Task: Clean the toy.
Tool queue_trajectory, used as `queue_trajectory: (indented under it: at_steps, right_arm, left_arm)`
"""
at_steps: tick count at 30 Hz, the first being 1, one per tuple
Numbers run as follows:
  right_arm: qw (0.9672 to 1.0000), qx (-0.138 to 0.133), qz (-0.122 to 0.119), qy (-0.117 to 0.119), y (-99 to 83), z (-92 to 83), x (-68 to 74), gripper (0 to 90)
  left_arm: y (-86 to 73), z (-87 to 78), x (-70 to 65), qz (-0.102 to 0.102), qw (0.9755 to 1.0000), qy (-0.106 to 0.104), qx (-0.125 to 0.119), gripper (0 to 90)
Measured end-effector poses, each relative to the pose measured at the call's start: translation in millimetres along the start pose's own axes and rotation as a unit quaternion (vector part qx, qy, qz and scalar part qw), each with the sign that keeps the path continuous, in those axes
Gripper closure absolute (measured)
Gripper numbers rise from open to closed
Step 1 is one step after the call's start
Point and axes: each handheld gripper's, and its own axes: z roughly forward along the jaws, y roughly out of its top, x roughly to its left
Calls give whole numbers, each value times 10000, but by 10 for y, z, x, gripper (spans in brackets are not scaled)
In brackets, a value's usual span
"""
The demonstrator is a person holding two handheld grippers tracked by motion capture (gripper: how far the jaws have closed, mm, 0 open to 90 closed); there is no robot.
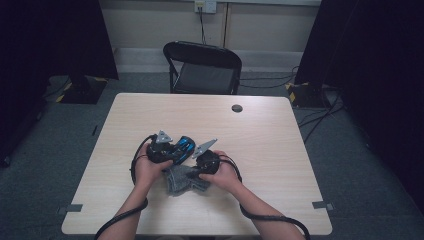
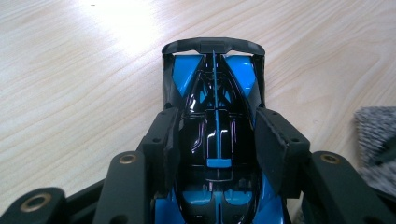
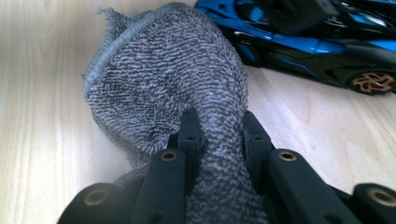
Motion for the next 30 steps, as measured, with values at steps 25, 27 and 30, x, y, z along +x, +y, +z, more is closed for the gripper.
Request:
queue_trajectory:
  at_steps: [25, 27, 30]
  right_arm:
    - [9983, -179, 415, -357, -134, -136, -291, 746]
    - [9981, -198, 447, -374, -141, -143, -305, 746]
    - [9980, -206, 450, -403, -148, -149, -319, 746]
  left_arm:
    - [1, -2, -2, 3, 10000, 4, 10, 513]
    - [1, -2, -2, 1, 10000, 8, 11, 513]
    - [1, -4, -1, 13, 10000, 16, 13, 512]
